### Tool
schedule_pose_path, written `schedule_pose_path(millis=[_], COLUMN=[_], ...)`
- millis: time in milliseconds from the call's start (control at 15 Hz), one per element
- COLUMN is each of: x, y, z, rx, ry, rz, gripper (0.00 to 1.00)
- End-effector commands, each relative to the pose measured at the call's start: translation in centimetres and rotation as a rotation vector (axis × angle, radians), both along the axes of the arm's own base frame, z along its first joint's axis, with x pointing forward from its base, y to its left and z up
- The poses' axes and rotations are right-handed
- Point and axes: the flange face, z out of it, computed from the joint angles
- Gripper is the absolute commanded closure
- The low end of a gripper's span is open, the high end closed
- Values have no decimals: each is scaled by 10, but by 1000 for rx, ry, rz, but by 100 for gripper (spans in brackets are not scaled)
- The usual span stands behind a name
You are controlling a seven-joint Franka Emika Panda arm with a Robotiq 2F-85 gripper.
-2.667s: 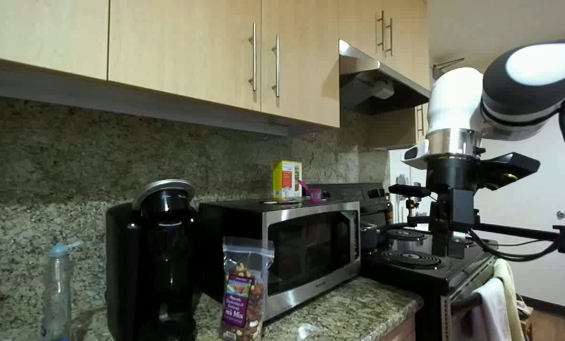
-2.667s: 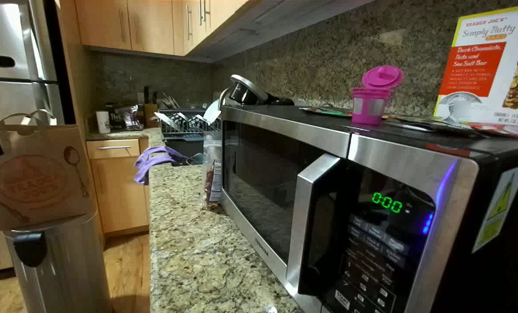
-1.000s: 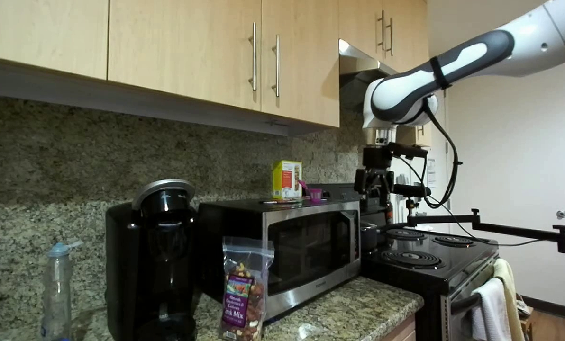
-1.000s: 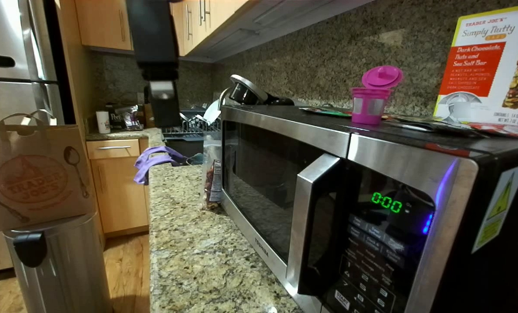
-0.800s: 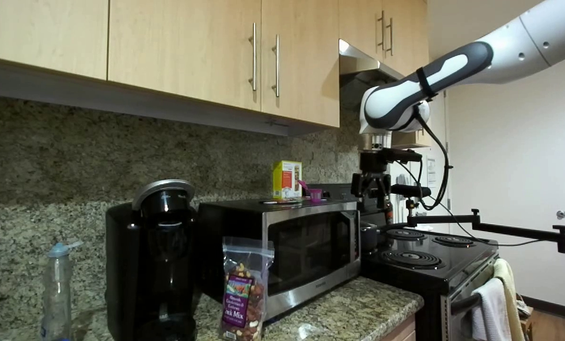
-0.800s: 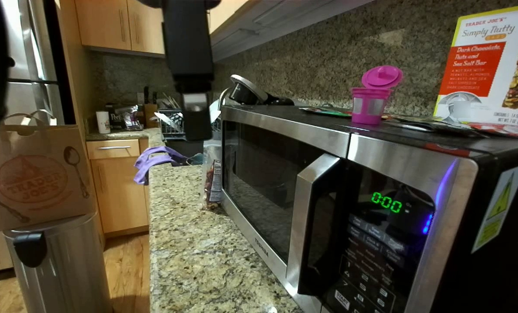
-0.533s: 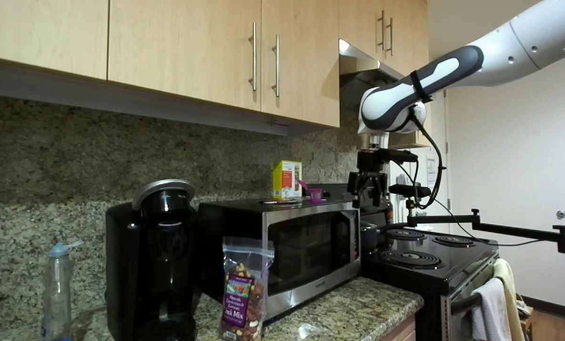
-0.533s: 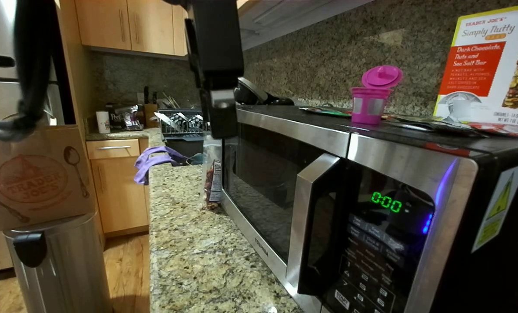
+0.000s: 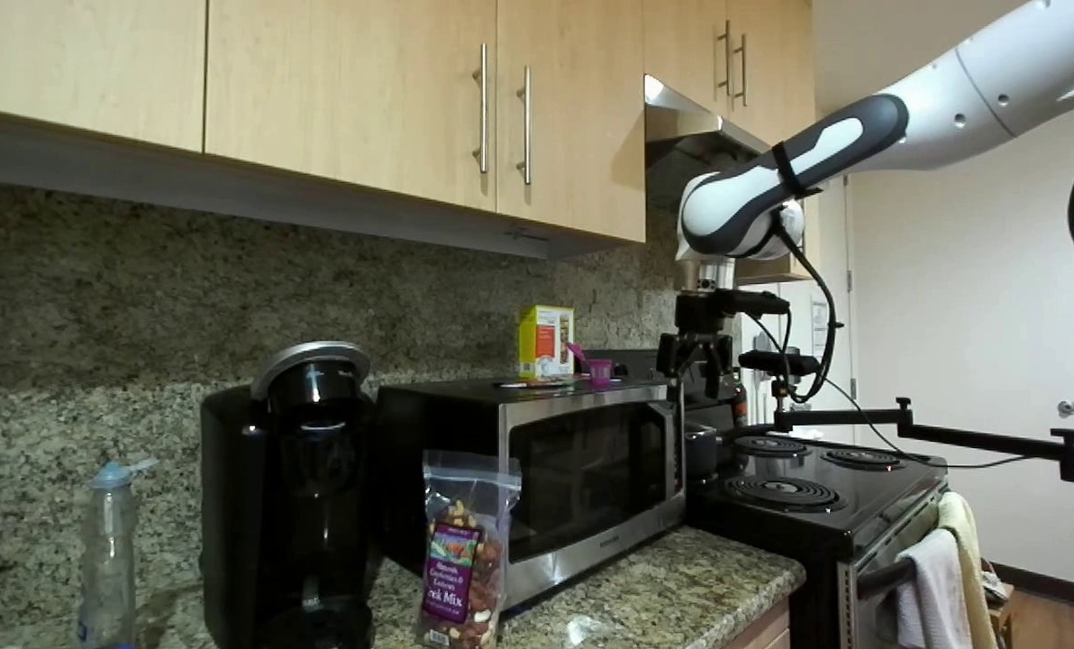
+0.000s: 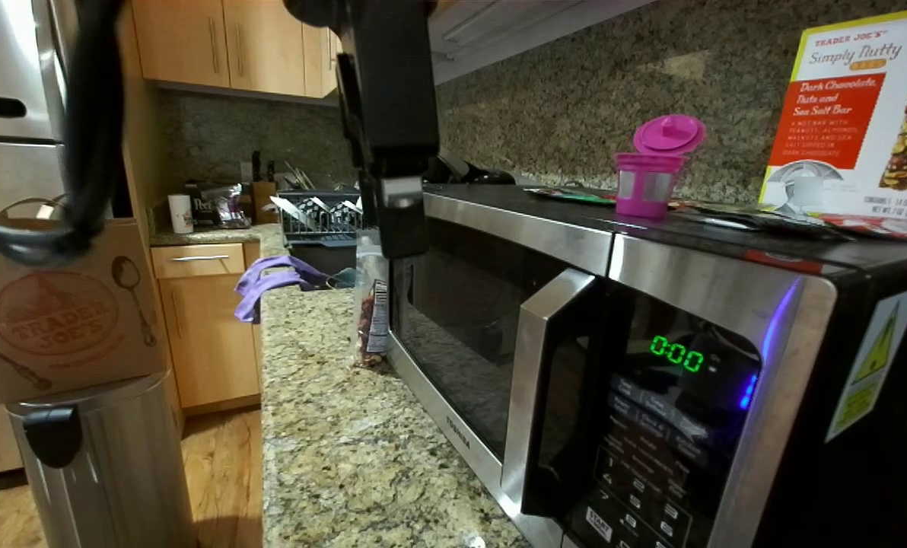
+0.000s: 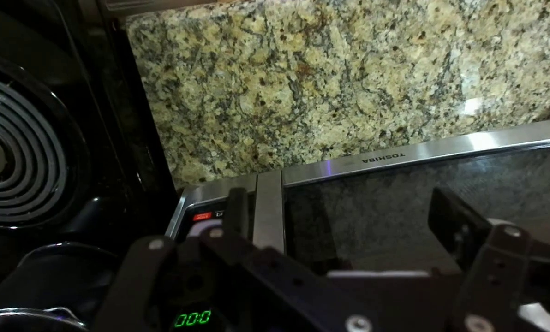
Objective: Open the microwave door
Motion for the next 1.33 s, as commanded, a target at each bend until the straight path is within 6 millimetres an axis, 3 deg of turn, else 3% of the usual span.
schedule_pose_path(millis=[0, 267, 667, 867, 1067, 1267], x=[27, 48, 16, 1, -10, -17], y=[2, 12, 40, 58, 67, 75], z=[-33, -88, -156, -188, -213, -225], rx=[-13, -51, 3, 9, -12, 2], ry=[-25, -33, 14, -46, -85, -127], rz=[-4, -45, -174, -247, -335, -415], gripper=[0, 0, 0, 0, 0, 0])
